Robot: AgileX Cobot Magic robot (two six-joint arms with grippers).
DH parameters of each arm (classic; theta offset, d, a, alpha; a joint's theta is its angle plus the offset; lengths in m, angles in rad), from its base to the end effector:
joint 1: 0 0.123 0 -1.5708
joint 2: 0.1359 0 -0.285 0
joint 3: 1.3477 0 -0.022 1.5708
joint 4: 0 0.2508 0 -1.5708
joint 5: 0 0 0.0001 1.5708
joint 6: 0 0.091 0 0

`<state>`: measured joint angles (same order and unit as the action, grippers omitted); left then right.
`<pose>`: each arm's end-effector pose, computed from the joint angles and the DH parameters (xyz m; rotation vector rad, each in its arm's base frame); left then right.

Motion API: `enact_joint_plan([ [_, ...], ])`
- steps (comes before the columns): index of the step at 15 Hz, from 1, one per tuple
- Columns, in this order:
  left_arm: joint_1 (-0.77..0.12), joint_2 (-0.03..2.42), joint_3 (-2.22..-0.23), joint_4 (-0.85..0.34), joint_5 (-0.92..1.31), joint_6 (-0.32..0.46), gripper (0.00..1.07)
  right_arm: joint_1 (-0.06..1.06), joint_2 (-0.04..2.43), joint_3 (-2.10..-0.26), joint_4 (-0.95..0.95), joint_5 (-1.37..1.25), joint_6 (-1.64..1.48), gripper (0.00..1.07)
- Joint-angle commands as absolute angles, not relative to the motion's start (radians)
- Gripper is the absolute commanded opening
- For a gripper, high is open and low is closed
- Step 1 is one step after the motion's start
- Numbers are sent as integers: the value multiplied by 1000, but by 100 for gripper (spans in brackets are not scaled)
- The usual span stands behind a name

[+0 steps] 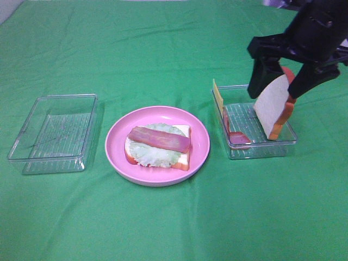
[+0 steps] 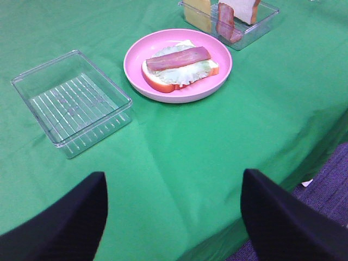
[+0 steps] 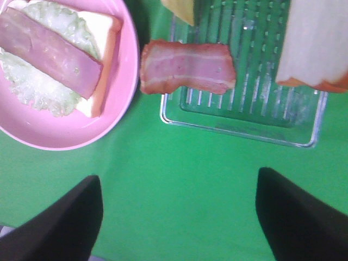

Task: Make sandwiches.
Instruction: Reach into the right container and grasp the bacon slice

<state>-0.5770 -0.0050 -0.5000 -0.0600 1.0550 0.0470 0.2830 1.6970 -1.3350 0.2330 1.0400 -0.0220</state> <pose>-0.0072 -0.0010 0.2778 0.6338 1.9560 -0.4031 0.3260 0.1137 0.2654 -0.3071 2.8789 0.3597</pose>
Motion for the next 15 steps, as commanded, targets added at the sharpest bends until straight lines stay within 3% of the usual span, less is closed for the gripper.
enact_joint_plan([
  [1,-579,-27,-498,-66,1043,49,67,349,1762,-1393,201,1026,34,73],
  [7,-579,-27,-498,-63,1043,49,67,371,1990,-1561,203,1022,48,72],
  [15,-579,-27,-498,-62,1043,49,67,368,2093,-1580,155,959,48,58],
])
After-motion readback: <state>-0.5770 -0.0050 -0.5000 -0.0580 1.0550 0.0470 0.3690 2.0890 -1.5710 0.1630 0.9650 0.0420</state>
